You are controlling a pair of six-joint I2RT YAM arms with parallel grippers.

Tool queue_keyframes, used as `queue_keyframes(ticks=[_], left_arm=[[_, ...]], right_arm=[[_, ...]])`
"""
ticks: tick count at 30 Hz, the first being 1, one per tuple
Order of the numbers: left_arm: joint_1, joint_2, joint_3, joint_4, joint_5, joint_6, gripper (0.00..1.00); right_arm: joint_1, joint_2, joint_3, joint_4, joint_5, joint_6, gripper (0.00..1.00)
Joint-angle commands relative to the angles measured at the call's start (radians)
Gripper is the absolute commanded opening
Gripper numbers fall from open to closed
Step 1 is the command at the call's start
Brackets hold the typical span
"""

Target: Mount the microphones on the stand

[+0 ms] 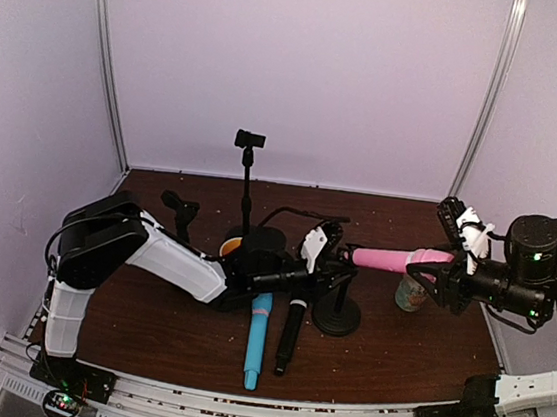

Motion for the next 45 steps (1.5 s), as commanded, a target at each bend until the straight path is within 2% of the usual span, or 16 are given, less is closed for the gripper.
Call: queue_keyframes(ticks=[1, 8, 15, 22, 39, 43, 45], left_arm=[[-0.006, 0.003, 0.016, 0.099, 0.037, -0.01, 0.0], [-0.006, 0.003, 0.008, 0.109, 0.047, -0.004, 0.0], [-0.007, 0.0, -0.016, 0.152, 0.035, -0.003, 0.0], [-0.008, 0.001, -0.02, 0.164, 0.032, 0.001, 0.0], [-0.036, -0.005, -0.008, 0.1, 0.026, 0.06, 0.0], [-0.048, -0.006, -0.004, 0.092, 0.021, 0.069, 0.0], [-0.052, -0.006, -0.004, 0.09, 0.019, 0.074, 0.0]], right_arm=[[0.017, 0.051, 0.003, 0.004, -0.049, -0.109, 0.0], [0.02, 0.088, -0.017, -0.014, -0.003, -0.134, 0.0], [0.021, 0.151, 0.034, -0.085, 0.1, 0.118, 0.0], [0.02, 0.185, 0.089, -0.152, 0.101, 0.281, 0.0], [0.021, 0.298, 0.152, -0.148, 0.132, 0.256, 0.0], [0.028, 0.297, 0.184, -0.141, 0.053, 0.138, 0.0], [0.037, 0.307, 0.188, -0.157, 0.08, 0.089, 0.0]])
